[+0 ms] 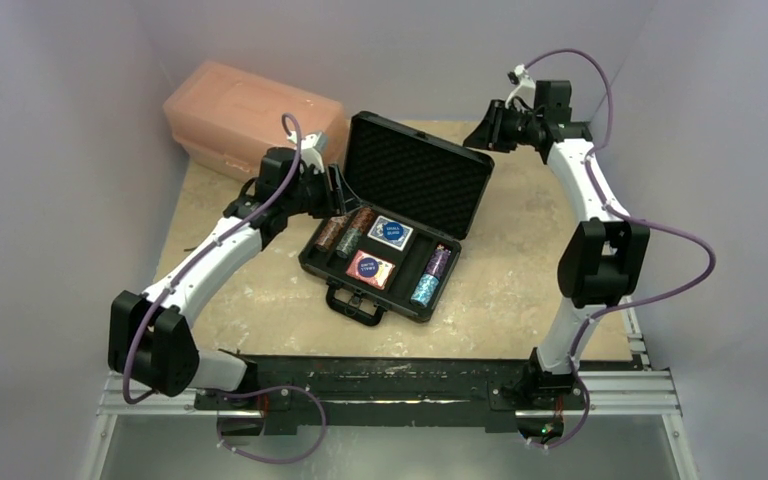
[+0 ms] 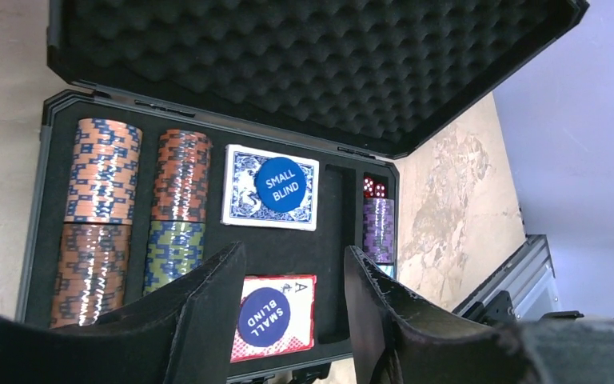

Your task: Pack up texas hold em set

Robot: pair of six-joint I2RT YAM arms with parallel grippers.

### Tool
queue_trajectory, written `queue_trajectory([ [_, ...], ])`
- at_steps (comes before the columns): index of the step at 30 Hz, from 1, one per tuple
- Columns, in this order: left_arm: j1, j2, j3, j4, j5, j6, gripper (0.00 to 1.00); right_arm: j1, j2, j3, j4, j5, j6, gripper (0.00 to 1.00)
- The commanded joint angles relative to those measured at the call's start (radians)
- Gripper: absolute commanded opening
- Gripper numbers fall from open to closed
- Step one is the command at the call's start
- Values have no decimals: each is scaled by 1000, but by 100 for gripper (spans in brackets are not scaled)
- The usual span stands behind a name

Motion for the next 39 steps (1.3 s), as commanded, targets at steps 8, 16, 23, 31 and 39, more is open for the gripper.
queue_trajectory([
  [8, -33, 97, 145, 48, 15, -54, 46, 88, -88, -110, -86, -80, -11, 33],
  [16, -38, 181, 248, -3, 21, -31, 45, 123, -108, -121, -80, -74, 5, 33],
  [23, -38, 195, 249, -13, 14, -19, 46, 142, -138, -149, -81, -64, 4, 33],
  [31, -38, 144, 187, -7, -7, -12, 46, 197, -169, -187, -79, -43, 10, 33],
  [39, -38, 45, 38, 12, -30, -10, 45, 269, -206, -225, -76, -1, 16, 34],
])
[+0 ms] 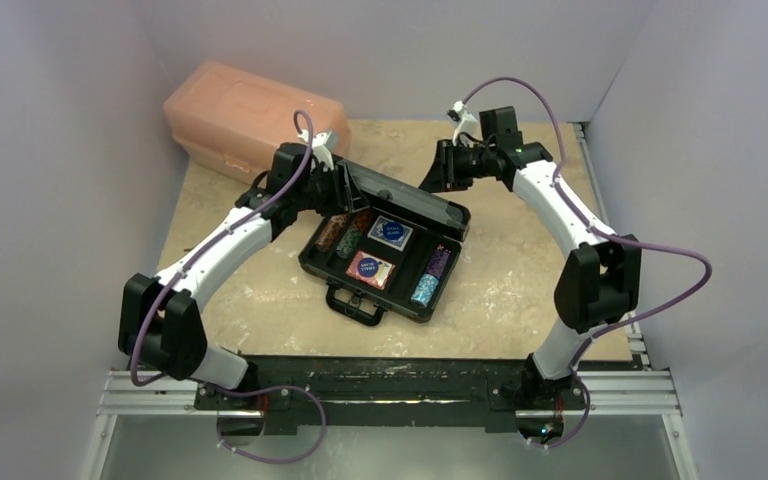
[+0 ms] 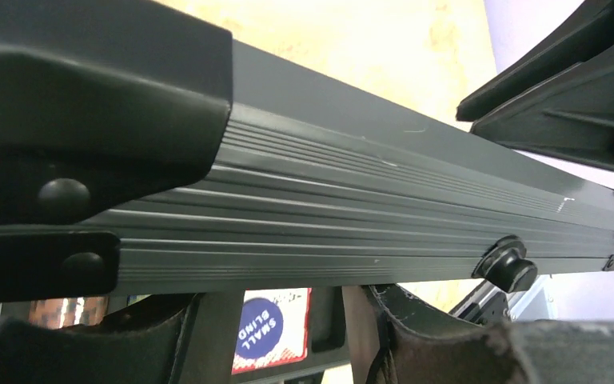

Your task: Pack up texas hold em set

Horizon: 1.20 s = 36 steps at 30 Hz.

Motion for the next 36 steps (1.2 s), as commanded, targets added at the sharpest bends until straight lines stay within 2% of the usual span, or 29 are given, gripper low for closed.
queue_trajectory([
  [1, -4, -89, -82, 40, -26, 21, 45, 36, -57, -20, 3, 21, 11, 34],
  [9, -4, -153, -188, 39, -61, 39, 46, 70, -90, -60, 15, 40, 20, 34],
  [25, -4, -259, -268, -24, -99, 82, 46, 111, -152, -108, 27, 60, 37, 39],
  [36, -4, -515, -412, -169, -209, 138, 46, 130, -194, -112, 26, 70, 43, 50],
])
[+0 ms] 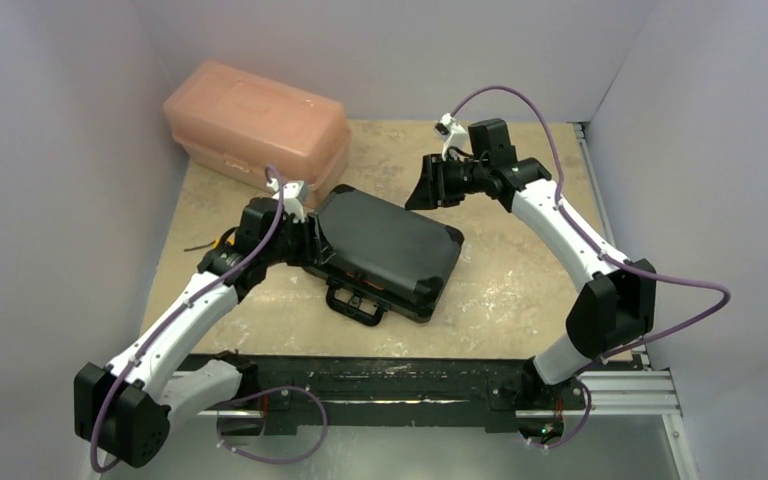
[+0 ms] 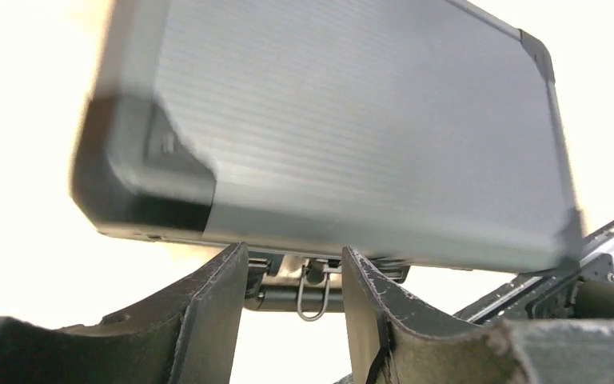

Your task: Pack up texas hold em set

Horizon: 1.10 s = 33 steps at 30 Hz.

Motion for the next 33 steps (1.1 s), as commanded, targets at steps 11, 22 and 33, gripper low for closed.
queue_trajectory([
  [11, -4, -335, -139, -181, -164, -53, 46, 44, -55, 20, 22, 24, 21, 51],
  [22, -4, -476, -245, -224, -190, -135, 57, 100, -78, 5, 34, 53, 42, 55],
  [33, -4, -579, -311, -209, -226, -191, 83, 191, -78, -28, 51, 83, 56, 57],
])
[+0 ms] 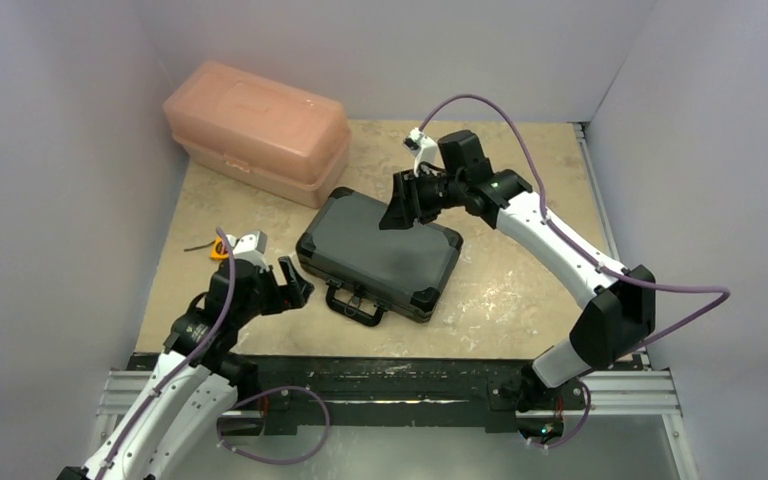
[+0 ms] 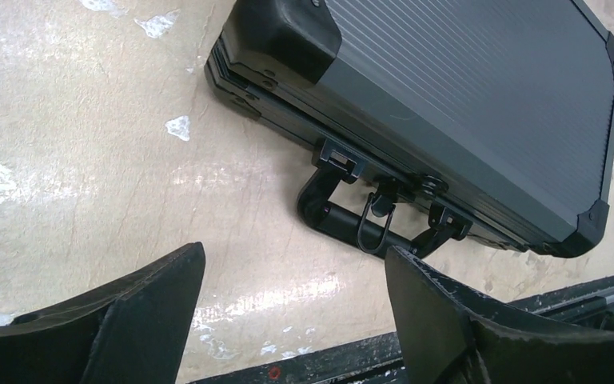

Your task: Pack up texas hold em set

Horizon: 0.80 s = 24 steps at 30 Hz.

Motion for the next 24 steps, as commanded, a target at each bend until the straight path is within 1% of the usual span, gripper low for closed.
queue_trajectory([
  [1, -4, -20, -11, 23, -35, -32, 84, 32, -34, -24, 37, 33, 18, 57],
  [3, -4, -26, -23, 29, -33, -43, 87, 50, -37, -38, 52, 37, 27, 56],
  [4, -4, -27, -32, 33, -32, -56, 95, 60, -39, -44, 57, 40, 29, 56],
  [5, -4, -26, -42, 41, -23, -60, 97, 70, -40, -50, 64, 44, 32, 56],
  [10, -4, -14, -84, 67, 28, -81, 97, 107, -41, -82, 99, 67, 47, 54],
  [14, -4, -11, -113, 80, 54, -95, 89, 129, -34, -99, 117, 80, 53, 52],
  [24, -4, 11, -172, 133, 157, -109, 62, 151, -9, -143, 143, 106, 42, 48],
])
